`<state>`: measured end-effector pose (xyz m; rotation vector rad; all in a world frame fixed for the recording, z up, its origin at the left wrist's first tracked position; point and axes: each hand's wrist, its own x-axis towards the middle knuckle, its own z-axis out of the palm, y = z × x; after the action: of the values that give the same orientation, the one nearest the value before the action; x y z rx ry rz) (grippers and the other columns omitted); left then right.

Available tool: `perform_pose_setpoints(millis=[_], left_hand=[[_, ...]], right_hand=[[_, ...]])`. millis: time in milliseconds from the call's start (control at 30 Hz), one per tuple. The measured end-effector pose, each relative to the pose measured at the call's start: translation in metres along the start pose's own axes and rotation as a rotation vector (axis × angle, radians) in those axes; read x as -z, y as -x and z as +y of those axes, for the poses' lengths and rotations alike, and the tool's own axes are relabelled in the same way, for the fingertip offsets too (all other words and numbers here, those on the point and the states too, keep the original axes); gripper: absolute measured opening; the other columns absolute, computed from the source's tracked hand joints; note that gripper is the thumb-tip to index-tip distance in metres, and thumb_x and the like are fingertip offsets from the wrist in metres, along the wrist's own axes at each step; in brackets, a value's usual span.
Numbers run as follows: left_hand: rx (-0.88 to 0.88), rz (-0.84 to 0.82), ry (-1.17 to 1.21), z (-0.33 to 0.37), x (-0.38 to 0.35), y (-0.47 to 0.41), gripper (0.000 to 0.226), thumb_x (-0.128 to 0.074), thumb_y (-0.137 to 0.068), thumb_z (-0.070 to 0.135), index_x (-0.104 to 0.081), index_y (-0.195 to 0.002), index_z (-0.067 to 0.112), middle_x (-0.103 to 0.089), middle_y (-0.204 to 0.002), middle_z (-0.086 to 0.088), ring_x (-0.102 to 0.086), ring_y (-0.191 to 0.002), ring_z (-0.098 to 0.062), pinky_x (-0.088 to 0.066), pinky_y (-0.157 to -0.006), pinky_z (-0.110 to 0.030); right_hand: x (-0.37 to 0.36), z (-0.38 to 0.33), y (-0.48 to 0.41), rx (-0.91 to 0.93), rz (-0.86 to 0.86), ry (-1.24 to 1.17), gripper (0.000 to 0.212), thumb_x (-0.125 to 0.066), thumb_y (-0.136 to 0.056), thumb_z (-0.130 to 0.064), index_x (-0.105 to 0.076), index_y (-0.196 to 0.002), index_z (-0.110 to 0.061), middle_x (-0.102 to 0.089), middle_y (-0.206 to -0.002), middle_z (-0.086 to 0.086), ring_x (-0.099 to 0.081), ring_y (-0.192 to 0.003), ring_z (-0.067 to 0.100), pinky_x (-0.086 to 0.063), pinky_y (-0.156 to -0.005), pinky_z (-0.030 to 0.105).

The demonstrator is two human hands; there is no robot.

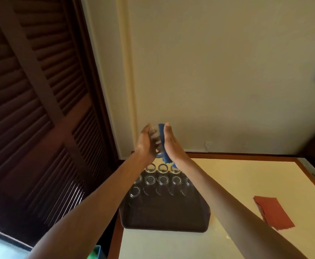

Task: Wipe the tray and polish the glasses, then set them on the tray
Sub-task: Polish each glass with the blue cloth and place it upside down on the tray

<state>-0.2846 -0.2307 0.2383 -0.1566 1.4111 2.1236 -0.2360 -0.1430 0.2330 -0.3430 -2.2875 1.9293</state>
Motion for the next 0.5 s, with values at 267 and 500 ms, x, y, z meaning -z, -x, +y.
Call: perform_pose_setpoints(millis=[267, 500], left_hand=[[0.060, -0.028, 0.072, 0.024, -0.009, 0.004, 0.071, -0.058, -0.097, 0.062, -0.060, -0.141, 0.006, -0.066, -0.122, -0.018, -0.064, -0.107, -0.035, -0.058, -0.091, -0.044], [0.027, -0.088, 0.020, 0.009, -0.021, 0.016, 0.048, -0.043, -0.107, 0.053, -0.070, -0.107, 0.014, -0.070, -0.107, -0.012, -0.068, -0.102, -0.030, -0.055, -0.090, -0.042]], right_hand=[[0.002, 0.023, 0.004, 0.378, 0.219, 0.492, 0.056, -0.045, -0.106, -0.030, -0.028, -0.153, -0.006, -0.061, -0.126, 0.012, -0.065, -0.105, 0.025, -0.053, -0.084, 0.025], [0.014, -0.007, -0.013, 0.226, 0.385, 0.370, 0.049, -0.026, -0.108, -0.047, -0.051, -0.126, -0.009, -0.069, -0.088, 0.007, -0.070, -0.071, 0.022, -0.059, -0.064, 0.041]])
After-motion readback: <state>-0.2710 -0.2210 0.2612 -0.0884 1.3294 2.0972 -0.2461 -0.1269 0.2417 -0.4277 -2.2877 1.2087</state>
